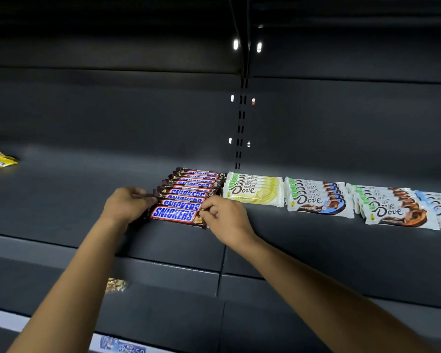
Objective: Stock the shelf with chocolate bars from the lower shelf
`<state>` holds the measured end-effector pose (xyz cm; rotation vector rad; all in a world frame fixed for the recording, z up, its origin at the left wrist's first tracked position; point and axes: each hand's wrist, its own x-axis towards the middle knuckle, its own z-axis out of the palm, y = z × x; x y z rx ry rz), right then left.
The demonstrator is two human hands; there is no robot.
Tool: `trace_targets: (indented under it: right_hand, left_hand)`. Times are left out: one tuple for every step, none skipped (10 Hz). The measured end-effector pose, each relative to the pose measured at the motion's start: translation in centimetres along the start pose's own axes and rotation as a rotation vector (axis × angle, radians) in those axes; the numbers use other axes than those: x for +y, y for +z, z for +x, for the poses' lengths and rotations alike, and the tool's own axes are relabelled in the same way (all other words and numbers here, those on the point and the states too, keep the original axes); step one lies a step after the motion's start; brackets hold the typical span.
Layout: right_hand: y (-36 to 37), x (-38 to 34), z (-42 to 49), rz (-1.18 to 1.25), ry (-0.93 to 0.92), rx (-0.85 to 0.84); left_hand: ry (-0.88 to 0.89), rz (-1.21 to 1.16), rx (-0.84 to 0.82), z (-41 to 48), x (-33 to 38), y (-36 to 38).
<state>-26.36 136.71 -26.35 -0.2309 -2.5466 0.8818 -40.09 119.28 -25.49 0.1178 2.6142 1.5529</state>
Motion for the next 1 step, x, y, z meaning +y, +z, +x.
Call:
trace_targets:
  right_hand:
    - [-1.33,0.16,-0.18,0.026,0.021,0.050]
  left_hand:
    - [0.152,0.330,0.235,-0.48,1.11,0.51]
